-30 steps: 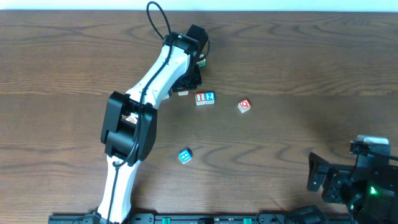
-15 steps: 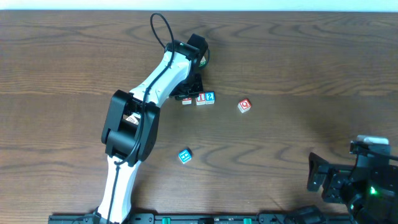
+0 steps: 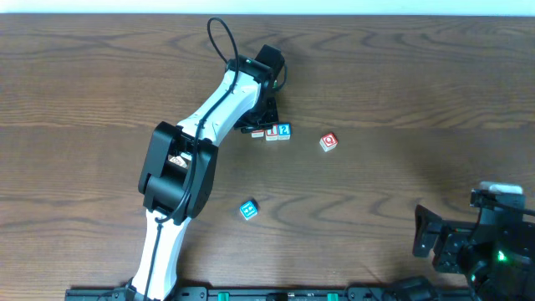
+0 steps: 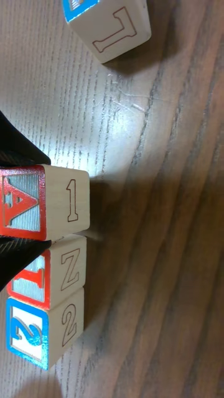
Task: Spell out Ai2
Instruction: 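Lower the 'A' block left of the 'I' block and open the left gripper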
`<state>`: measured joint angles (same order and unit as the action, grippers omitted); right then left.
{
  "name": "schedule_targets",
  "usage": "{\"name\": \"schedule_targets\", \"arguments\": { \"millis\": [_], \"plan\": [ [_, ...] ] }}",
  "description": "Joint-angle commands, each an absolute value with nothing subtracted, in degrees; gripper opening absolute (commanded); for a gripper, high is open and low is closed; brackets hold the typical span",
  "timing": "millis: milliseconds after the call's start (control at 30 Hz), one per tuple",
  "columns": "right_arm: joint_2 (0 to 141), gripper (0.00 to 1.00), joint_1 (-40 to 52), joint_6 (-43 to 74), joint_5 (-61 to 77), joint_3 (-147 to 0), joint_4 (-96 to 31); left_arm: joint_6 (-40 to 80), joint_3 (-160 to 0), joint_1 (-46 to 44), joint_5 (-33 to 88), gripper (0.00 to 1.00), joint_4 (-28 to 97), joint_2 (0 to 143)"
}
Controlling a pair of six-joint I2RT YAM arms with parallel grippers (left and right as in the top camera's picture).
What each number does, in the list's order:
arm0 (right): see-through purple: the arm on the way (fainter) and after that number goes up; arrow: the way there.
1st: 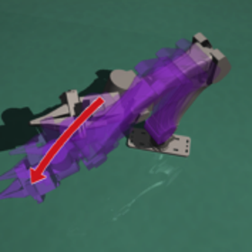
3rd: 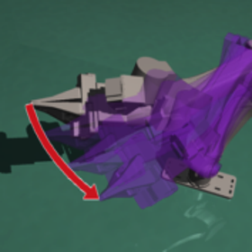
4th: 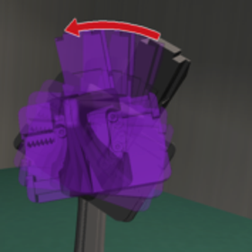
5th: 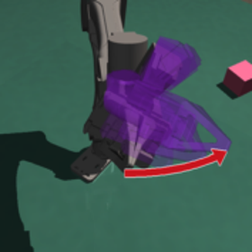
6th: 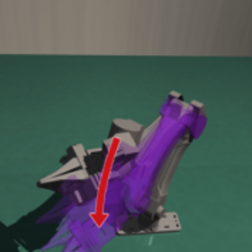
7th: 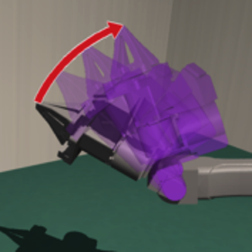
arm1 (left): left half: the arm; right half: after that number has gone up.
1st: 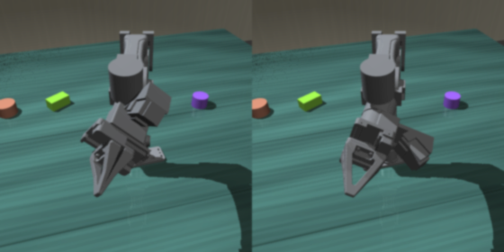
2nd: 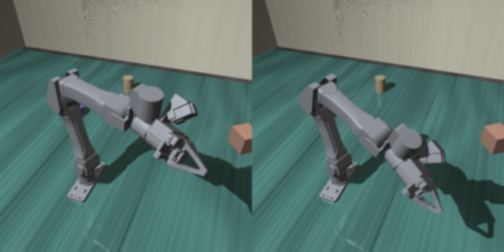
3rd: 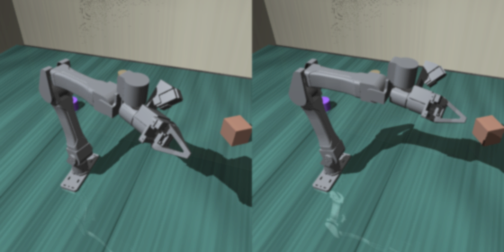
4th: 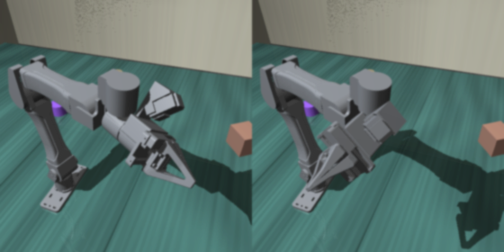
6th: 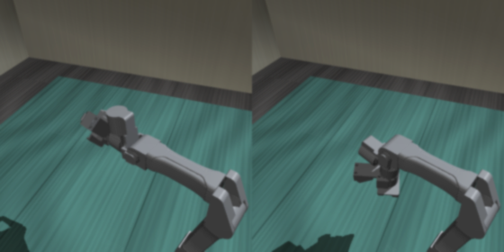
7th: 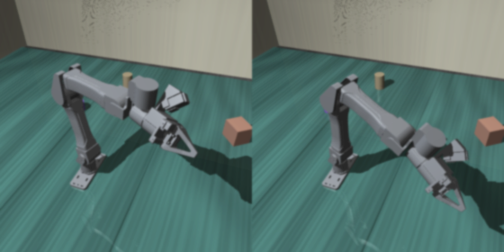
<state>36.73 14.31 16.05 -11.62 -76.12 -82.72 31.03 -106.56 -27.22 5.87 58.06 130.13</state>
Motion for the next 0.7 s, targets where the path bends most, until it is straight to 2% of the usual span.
{"name": "schedule_targets", "arguments": {
  "millis": [0, 267, 333, 500, 667],
  "plan": [
    [36.6, 0.99, 13.9, 15.6, -12.2, -76.1, -82.8, 29.7, -106.1, -27.2, 3.6, 0.06, 58.2, 130.8],
    [36.6, 0.99, 13.9, 15.6, -12.2, -76.1, -82.8, 29.6, -106.1, -27.3, 3.7, 0.07, 58.5, 130.8],
    [36.6, 0.99, 13.9, 15.6, -12.2, -76.1, -82.8, 29.6, -106.1, -27.3, 3.6, 0.2, 59.0, 130.8],
    [36.6, 0.99, 13.9, 15.6, -12.2, -76.1, -82.8, 29.6, -106.1, -27.3, 3.7, 0.28, 59.8, 130.8],
    [36.6, 0.99, 13.9, 15.6, -12.2, -76.1, -82.8, 29.6, -106.1, -27.3, 4.1, 0.4, 60.4, 130.8]
  ]
}}
